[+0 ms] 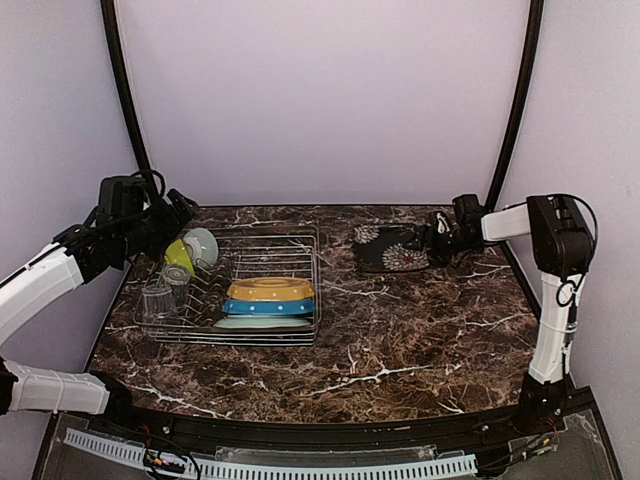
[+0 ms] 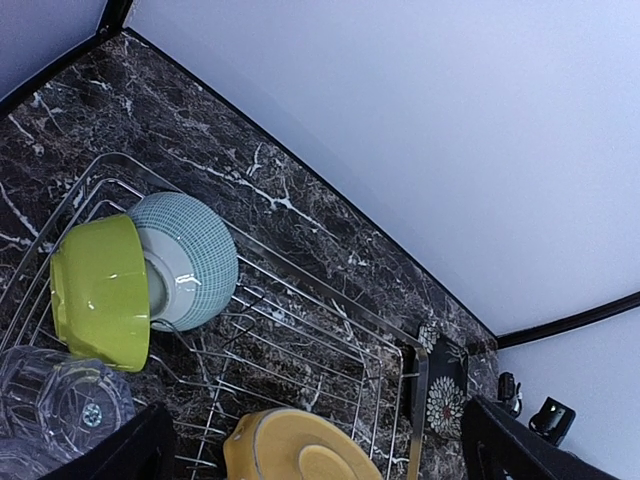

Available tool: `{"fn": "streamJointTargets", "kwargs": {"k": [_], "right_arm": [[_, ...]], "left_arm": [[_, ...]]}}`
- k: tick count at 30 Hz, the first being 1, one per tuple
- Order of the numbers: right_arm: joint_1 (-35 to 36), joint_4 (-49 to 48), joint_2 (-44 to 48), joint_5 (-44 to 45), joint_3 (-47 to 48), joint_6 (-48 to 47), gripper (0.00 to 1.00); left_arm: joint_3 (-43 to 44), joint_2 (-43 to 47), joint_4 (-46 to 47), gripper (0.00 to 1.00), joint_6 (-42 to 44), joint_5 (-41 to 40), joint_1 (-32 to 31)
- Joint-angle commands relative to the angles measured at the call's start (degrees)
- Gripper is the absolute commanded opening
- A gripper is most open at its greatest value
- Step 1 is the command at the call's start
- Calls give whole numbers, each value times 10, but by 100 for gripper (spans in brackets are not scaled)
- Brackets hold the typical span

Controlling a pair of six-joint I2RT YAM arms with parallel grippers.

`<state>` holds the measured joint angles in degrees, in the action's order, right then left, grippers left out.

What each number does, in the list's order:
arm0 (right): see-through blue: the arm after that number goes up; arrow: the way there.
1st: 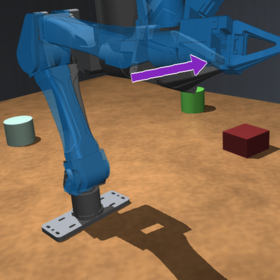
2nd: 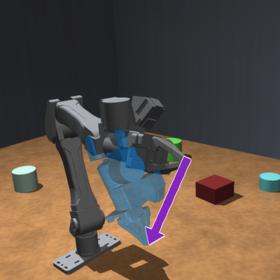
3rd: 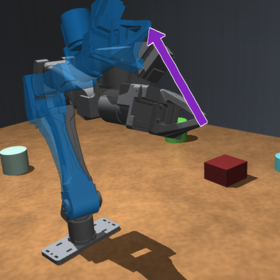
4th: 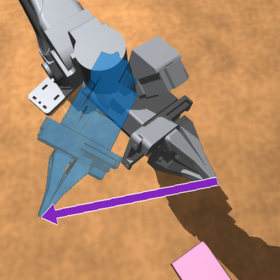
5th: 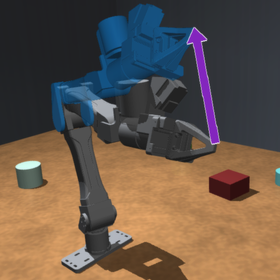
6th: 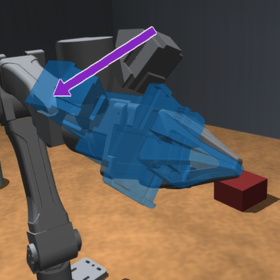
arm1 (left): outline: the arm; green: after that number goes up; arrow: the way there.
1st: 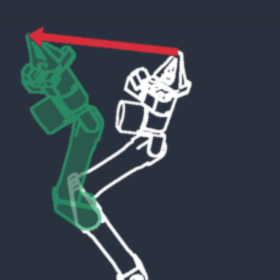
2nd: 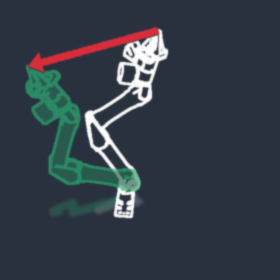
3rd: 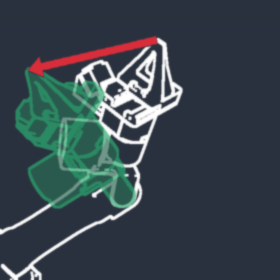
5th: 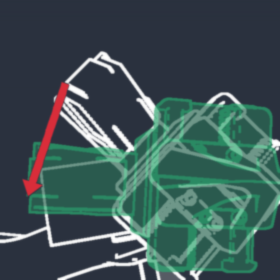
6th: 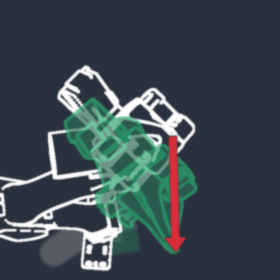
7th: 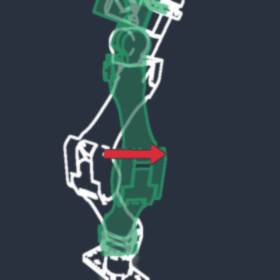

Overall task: Unload the mixed dishes from the dish rack
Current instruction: Place the plate at the center of the board, then grab the plate from the dish rack.

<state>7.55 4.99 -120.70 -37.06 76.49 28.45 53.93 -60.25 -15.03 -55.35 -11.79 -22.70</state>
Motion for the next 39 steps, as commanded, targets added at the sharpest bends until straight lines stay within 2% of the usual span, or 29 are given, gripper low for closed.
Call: {"fn": "streamJointTargets", "kwargs": {"k": [1,3,4,5,8,13,20,24,28,32,39], "right_arm": [[0,35,50,65,-13,-47,78],[0,45,70,93,-22,-61,88],[-1,51,77,103,-25,-68,97],[-1,57,83,112,-26,-74,98],[-2,73,99,122,-28,-91,99],[11,58,175,102,-54,-140,99],[95,28,298,79,-89,-279,99],[139,0,344,38,-111,-335,99],[190,37,341,18,-81,-376,99],[247,78,309,17,-47,-417,99],[329,150,240,85,13,-501,99]], "left_arm": [[15,-1,-49,100,62,-11,3],[30,-9,-71,100,91,-10,3],[39,-12,-84,100,100,-9,3],[43,-16,-90,100,119,-9,2],[58,-23,-108,100,161,-2,3],[53,-4,-91,100,293,61,3],[43,24,-98,100,418,116,3],[25,37,-98,100,490,184,3],[-1,50,-82,100,553,254,3],[-16,47,-74,100,606,290,3],[-22,15,-62,100,642,347,2]]}}
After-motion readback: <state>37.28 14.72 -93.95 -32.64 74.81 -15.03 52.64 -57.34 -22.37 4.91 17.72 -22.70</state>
